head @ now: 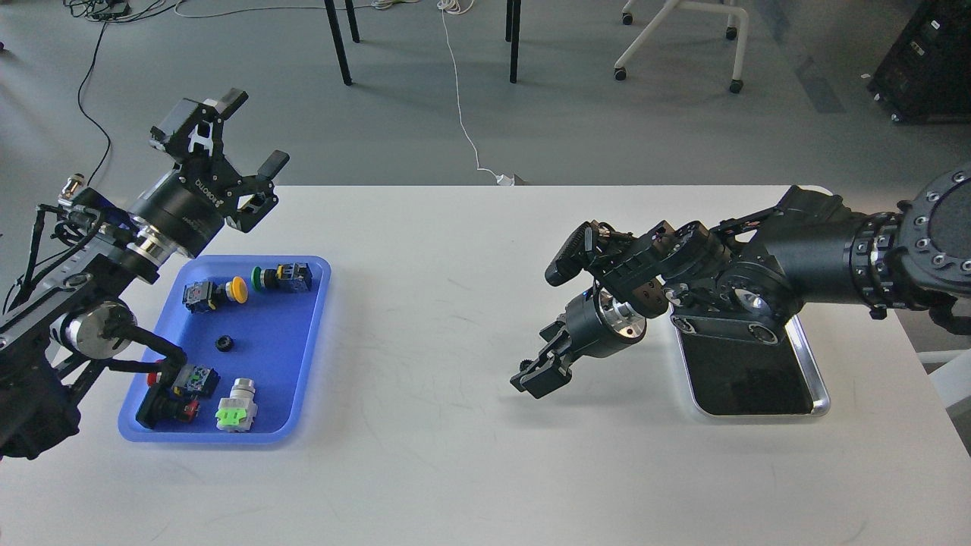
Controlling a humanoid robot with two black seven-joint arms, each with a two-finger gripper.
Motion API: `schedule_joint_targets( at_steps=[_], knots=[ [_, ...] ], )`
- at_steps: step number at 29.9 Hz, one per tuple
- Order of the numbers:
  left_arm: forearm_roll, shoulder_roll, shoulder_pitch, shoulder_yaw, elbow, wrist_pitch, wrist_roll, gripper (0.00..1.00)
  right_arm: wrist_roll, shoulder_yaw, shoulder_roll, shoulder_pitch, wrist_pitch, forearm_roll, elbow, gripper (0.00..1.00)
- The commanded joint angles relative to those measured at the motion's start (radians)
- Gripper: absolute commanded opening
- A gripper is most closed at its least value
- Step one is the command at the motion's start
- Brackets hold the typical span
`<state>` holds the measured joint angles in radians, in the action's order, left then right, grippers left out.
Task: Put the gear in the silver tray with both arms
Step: 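Reach the right gripper toward the black gear on the table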
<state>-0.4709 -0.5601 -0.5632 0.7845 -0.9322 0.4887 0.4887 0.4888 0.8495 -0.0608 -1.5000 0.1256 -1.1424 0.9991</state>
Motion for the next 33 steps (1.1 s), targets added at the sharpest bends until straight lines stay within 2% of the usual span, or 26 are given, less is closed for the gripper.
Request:
schedule_joint_targets(
  at_steps=[1,11,27,33],
  knots=[
    [-0.002,0.000,0.006,0.002,-0.011,0.000,0.000,0.98,0.000,0.025,0.013,0.000,-0.037,-0.002,0.000,0.77],
    [0.000,0.000,0.006,0.015,-0.011,0.000,0.000,0.98,0.000,0.069,0.061,0.007,-0.101,0.001,-0.039,0.76],
    [0.000,0.000,0.006,0.019,-0.011,0.000,0.000,0.98,0.000,0.098,0.061,0.043,-0.107,0.012,-0.080,0.76],
    [0.000,0.000,0.008,0.019,-0.011,0.000,0.000,0.98,0.000,0.098,0.061,0.057,-0.112,0.044,-0.080,0.72]
  ],
)
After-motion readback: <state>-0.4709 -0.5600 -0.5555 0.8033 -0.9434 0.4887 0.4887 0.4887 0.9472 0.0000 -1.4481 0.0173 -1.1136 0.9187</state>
